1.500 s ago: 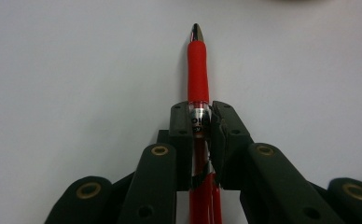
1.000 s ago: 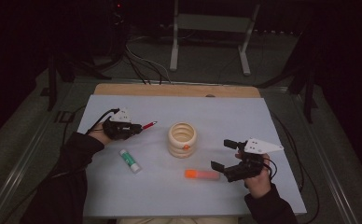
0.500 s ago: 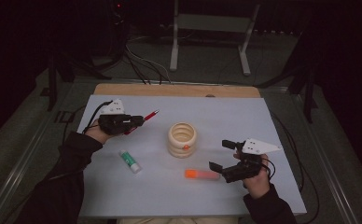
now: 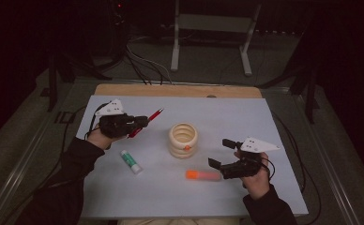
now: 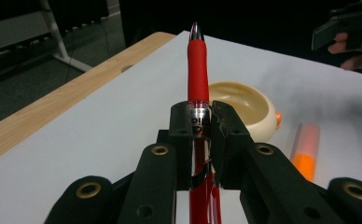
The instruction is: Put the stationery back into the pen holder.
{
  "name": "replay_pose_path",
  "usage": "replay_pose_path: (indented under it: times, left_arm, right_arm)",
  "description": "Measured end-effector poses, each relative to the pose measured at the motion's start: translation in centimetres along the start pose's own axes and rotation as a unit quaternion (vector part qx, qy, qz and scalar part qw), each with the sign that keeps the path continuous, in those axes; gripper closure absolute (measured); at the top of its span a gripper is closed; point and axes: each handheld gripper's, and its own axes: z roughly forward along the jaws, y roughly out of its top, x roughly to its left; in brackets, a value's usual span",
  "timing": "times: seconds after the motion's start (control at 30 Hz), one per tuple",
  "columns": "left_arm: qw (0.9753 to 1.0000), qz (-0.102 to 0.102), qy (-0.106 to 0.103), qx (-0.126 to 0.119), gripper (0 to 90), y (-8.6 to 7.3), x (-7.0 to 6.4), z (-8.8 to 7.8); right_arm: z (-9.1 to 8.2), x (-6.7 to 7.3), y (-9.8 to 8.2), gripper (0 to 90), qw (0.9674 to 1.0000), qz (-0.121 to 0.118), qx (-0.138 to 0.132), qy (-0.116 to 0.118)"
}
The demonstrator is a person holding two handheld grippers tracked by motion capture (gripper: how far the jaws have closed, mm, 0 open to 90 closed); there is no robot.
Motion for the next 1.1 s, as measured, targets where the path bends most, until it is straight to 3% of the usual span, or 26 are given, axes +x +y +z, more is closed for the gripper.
replay_pose_path:
  times: [0.17,0.43,0.53,0.73,0.87,1.0,1.1]
  left_arm:
    - [0.9999,0.002,-0.006,-0.008,80.6,0.4,-1.4,0.2]
    - [0.9992,-0.018,-0.009,-0.034,80.5,0.7,-3.1,0.3]
    - [0.9986,-0.022,-0.014,-0.047,80.5,0.5,-3.8,0.3]
    - [0.9978,-0.033,-0.007,-0.056,80.5,0.2,-5.1,0.3]
    - [0.9971,-0.038,0.003,-0.066,80.5,0.0,-6.0,0.3]
    - [0.9967,-0.040,0.015,-0.069,80.5,-0.4,-6.8,0.5]
    - [0.9954,-0.042,0.019,-0.084,80.5,-0.9,-7.5,0.6]
  right_arm:
    - [-0.1,0.0,0.6,0.5,0.9998,0.011,-0.015,-0.001]
    - [0.7,0.9,2.0,0.5,0.9998,-0.006,-0.020,-0.004]
    - [1.1,1.1,2.5,0.5,0.9996,-0.002,-0.027,-0.006]
    - [1.6,1.4,3.2,0.6,0.9990,0.017,-0.042,0.001]
    - [2.0,1.3,3.6,0.6,0.9985,0.045,-0.032,0.001]
    - [2.4,1.4,3.8,0.6,0.9981,0.054,-0.027,-0.006]
    - [3.0,1.6,4.1,1.5,0.9965,0.077,-0.028,-0.015]
